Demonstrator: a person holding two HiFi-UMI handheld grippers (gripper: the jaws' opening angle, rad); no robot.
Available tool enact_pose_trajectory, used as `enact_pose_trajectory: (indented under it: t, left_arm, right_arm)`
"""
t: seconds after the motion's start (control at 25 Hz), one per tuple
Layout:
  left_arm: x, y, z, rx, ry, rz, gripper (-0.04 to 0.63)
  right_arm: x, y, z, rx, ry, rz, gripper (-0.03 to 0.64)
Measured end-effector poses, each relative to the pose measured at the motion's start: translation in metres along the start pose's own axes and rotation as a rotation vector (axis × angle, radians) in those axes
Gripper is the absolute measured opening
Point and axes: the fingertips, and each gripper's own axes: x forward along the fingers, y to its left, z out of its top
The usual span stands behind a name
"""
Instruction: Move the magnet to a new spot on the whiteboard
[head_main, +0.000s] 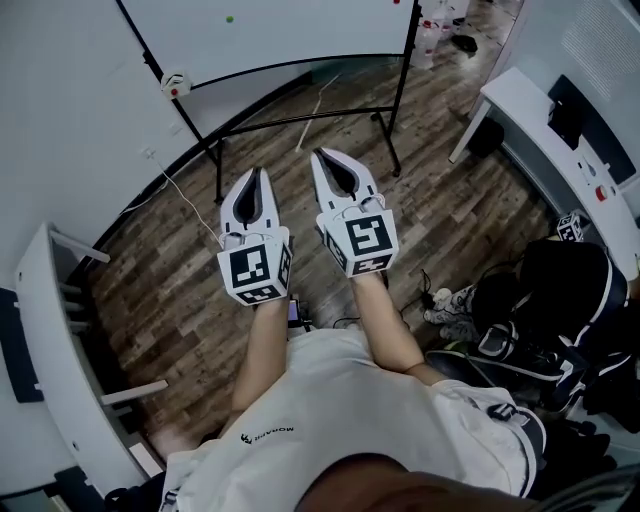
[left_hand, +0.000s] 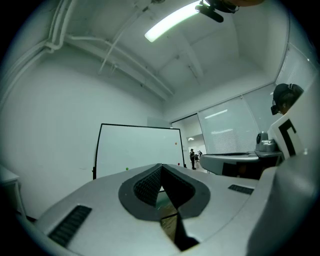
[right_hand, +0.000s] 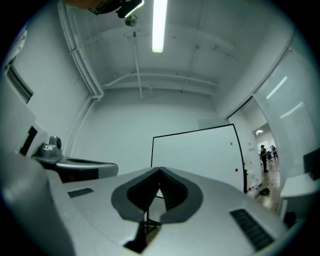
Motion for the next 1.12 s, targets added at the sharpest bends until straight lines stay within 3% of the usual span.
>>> enact_pose_trajectory:
  t: [0.4,0.76,1.12]
  left_arm:
    - [0.060,0.020,-0.025,-0.013,0.011,0.032,0.003]
    - [0.195,0.104,-0.034,-0.037,-0.034,0.019,0.003]
    - [0.312,0.196,-0.049,-0.044,-0.028,-0.010,0.003]
  right_arm:
    - [0.053,-0.024,-0.025,0.003,0.017,0.016,0.014]
    - [0.200,-0.051,-0.037,-0.029,-0.008,0.000,0.014]
    - [0.349,-0.056,-0.057,-0.029,0.001,-0.015,0.014]
